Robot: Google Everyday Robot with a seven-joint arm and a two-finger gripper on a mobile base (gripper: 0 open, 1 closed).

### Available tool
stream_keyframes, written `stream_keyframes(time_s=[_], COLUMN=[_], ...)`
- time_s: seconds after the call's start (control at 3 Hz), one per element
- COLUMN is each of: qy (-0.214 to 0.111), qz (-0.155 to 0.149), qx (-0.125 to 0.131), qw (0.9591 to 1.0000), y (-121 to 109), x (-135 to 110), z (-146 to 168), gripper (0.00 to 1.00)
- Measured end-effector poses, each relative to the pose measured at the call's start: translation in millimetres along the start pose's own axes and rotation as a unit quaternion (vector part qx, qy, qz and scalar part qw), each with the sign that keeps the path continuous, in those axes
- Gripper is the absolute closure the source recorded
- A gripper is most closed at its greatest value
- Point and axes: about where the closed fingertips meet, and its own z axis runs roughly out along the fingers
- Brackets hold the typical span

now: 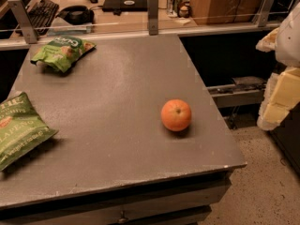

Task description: Move orange near green rice chip bag

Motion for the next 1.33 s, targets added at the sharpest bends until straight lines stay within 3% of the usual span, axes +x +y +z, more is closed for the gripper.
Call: stream_keyframes(time_s=[0.33,0.67,1.33], qy=[0.0,-0.024,-0.094], qz=[0.0,-0.003,0.0], qx=[0.0,-0.015,-0.071], qw=[1.0,0.9996,0.993], y=[0,3,14], x=[0,-11,-47], z=[0,15,70], gripper=[0.0,0.0,0.0])
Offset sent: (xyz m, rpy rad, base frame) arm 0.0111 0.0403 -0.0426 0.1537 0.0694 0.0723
